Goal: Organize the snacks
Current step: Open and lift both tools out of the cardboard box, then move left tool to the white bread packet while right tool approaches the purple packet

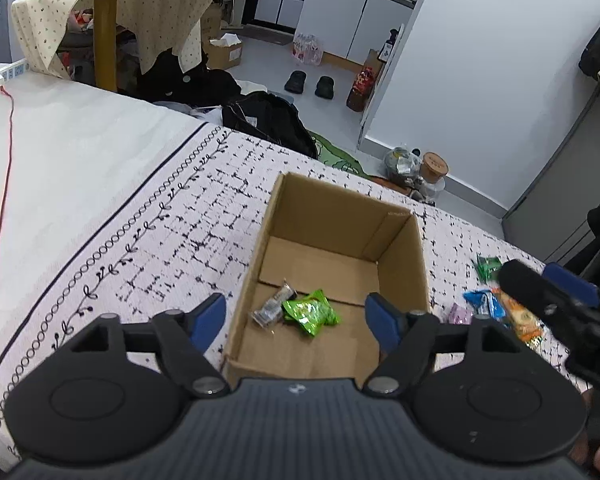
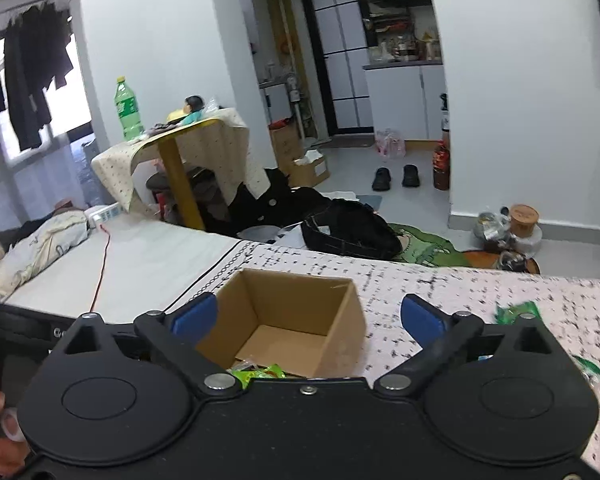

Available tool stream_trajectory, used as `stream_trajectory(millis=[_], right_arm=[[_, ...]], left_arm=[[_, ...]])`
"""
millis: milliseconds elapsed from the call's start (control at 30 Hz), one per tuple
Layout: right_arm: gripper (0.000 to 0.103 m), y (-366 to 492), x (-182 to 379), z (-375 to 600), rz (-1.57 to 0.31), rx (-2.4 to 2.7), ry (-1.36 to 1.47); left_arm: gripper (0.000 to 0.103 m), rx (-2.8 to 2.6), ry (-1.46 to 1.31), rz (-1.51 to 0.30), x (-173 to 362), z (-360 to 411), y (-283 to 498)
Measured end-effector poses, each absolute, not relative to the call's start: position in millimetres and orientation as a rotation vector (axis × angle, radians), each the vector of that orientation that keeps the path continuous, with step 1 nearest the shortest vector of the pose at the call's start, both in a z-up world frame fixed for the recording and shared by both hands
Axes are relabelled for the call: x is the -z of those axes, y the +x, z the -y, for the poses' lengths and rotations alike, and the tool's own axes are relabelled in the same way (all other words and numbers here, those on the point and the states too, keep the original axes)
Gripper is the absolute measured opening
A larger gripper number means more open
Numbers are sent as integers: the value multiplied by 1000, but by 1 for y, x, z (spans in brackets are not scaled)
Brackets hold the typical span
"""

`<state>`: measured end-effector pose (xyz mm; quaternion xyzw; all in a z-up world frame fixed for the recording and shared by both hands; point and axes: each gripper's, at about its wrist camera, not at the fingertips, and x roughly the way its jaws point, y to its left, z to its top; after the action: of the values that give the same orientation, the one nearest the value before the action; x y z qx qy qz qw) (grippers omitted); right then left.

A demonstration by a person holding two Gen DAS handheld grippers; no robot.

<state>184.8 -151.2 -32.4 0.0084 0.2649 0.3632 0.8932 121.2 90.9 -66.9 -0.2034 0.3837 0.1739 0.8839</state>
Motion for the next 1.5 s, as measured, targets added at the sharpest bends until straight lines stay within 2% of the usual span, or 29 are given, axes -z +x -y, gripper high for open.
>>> stream_trajectory(millis=[267,767,1500], right_arm=[[103,182,41,181,-566,-708,73],[103,172,45,229,-542,-658,98],[103,154,55,297,-601,-591,144]], left_arm=[[103,-317,-382,-765,64,-62,121],[103,-227,-269,-745,60,-25,130],[103,-125,-266,-728,62,36,127]])
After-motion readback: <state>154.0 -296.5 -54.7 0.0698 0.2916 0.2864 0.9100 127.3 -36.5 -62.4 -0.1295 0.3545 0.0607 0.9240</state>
